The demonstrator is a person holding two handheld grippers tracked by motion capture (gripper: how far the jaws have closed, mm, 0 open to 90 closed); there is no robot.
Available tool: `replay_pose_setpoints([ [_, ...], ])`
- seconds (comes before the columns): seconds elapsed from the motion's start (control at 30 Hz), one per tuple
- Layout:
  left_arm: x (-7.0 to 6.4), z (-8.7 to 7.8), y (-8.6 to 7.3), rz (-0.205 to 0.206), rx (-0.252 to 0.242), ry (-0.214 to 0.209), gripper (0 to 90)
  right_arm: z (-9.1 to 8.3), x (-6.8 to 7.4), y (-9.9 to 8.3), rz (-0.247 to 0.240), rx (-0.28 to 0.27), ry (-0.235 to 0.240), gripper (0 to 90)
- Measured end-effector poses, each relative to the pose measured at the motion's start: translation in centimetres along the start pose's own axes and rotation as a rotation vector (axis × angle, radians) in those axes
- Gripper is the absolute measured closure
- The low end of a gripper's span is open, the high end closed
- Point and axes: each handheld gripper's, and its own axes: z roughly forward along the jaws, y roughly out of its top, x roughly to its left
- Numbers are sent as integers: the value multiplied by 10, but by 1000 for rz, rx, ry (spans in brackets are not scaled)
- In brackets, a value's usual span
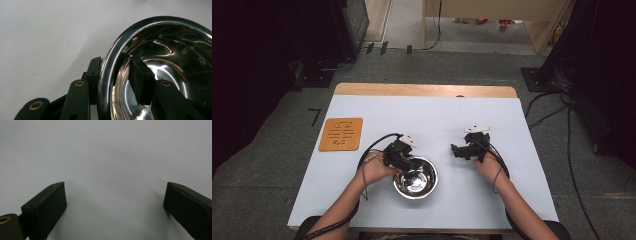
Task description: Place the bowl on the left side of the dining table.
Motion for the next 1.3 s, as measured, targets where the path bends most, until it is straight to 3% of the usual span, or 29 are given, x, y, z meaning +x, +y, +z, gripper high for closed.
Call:
replay_pose_setpoints([
  [0.47,6,-5,-1,-25,30,-33,727,0,0,0,0,0,0,45],
  [0.77,10,-9,-1,-60,19,-55,801,0,0,0,2,-1,0,44],
  [1.13,11,-14,3,-124,-21,-145,844,0,0,0,0,0,0,44],
  [1.3,11,-16,4,-126,-21,-145,848,0,0,0,0,1,0,45],
])
